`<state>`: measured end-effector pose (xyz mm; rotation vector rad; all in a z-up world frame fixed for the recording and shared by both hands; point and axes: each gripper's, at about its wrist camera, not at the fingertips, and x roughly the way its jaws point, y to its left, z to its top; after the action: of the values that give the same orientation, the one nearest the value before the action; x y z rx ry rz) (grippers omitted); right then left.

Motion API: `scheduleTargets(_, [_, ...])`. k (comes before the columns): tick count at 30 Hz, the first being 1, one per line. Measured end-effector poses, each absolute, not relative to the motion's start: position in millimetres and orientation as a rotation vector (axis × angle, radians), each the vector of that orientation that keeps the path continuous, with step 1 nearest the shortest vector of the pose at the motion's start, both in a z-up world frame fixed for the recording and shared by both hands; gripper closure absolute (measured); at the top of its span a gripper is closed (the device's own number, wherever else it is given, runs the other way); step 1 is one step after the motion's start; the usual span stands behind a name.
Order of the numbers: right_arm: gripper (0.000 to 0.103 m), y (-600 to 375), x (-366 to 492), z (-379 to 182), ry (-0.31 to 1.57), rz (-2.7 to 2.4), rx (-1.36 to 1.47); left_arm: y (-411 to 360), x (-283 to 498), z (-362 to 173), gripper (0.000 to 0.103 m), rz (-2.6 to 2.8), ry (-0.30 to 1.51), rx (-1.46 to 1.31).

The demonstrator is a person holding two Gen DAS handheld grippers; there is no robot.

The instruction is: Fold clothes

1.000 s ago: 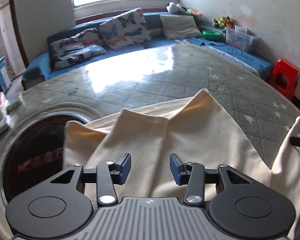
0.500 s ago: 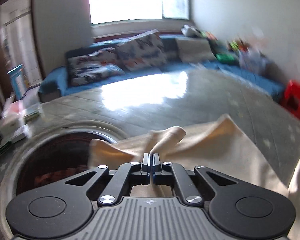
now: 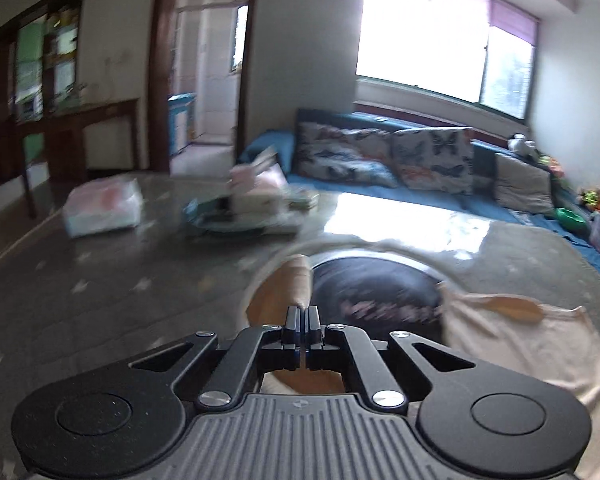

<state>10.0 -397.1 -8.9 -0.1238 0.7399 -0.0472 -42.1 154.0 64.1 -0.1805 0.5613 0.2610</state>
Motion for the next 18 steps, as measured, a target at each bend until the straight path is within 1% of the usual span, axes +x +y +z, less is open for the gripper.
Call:
scheduleTargets(4, [0.03, -378.6, 4.7, 0.7, 0.738, 0.04, -0.149, 172.4, -51.5, 38.7, 0.101, 0.312, 0.626, -0.214])
scheduleTargets(6, [0.03, -368.3, 1.3, 5.9, 0.737, 0.097, -0.157, 174.5, -54.1, 33.2, 0.101, 0.308, 0.63, -0.229])
scheduleTargets(12, [0.032, -311.0, -15.6, 26.9, 0.767, 0.443, -0.151, 174.0, -55.4, 29.8, 0.101, 0.296, 0.627, -0.222])
scheduleTargets(14, [0.035, -287.3, -23.1, 31.3, 0.774, 0.563, -0.185, 177.4, -51.0, 28.4, 0.101, 0.299, 0.629, -0.231])
scheduleTargets(18, [0.035, -239.8, -46.8, 35.5, 0.751, 0.768, -0.294, 177.7, -48.8, 28.0, 0.101, 0.304, 0.626, -0.239])
